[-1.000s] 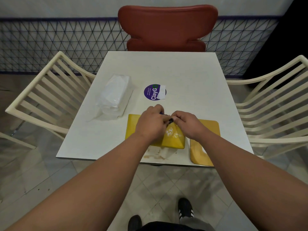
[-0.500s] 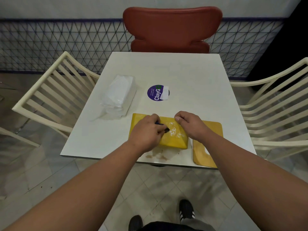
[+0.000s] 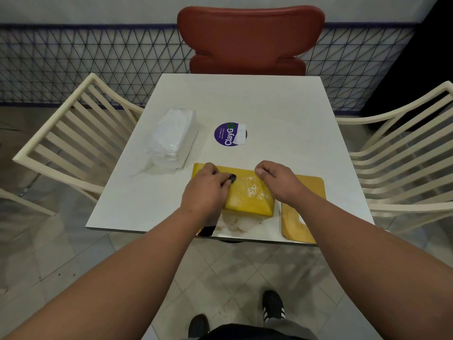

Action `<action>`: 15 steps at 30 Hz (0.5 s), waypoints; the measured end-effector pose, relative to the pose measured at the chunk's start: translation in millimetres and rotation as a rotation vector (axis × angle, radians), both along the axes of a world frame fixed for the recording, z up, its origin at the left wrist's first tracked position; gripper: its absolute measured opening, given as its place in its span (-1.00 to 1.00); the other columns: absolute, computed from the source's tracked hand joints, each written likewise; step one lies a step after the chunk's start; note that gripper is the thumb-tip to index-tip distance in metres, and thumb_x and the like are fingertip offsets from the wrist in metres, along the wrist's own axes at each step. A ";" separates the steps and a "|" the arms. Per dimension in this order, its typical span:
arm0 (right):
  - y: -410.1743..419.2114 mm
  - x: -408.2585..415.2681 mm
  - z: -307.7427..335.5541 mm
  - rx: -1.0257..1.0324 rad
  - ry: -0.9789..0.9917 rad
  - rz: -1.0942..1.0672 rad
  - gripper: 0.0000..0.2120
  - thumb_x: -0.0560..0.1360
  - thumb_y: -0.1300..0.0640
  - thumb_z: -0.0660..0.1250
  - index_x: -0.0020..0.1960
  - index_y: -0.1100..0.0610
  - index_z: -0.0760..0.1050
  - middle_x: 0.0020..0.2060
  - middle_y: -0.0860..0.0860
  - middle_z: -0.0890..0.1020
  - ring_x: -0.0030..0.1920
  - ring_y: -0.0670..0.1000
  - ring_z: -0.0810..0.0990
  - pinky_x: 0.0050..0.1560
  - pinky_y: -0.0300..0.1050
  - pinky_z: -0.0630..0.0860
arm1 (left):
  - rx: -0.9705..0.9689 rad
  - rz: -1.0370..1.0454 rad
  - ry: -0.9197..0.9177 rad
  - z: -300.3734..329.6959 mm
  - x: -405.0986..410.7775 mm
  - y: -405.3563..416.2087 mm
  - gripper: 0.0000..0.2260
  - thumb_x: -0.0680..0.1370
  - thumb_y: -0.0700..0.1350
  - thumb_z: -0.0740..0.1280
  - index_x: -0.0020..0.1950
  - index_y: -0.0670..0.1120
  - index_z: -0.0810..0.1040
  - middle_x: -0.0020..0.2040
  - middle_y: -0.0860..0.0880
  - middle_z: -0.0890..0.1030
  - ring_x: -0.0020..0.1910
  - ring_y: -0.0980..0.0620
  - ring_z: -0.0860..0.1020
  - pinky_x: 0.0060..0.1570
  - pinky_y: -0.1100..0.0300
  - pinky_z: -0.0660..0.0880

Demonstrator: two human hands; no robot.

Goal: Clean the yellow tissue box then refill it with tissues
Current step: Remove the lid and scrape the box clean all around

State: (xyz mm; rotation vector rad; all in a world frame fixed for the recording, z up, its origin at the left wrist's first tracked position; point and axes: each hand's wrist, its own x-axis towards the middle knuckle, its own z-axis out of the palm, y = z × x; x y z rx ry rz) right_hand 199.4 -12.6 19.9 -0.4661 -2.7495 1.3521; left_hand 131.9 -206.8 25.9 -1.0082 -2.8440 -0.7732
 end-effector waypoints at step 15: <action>-1.5 1.1 -0.4 0.005 -0.002 -0.007 -0.85 0.62 0.10 0.17 -0.04 0.04 0.51 -0.10 -0.01 0.61 -0.05 0.02 0.52 -0.03 -0.09 0.42 | -0.040 -0.219 0.103 1.7 -2.3 4.5 -0.77 0.56 0.00 0.28 0.11 -0.02 0.67 -0.03 -0.08 0.52 -0.08 -0.10 0.53 -0.18 0.16 0.44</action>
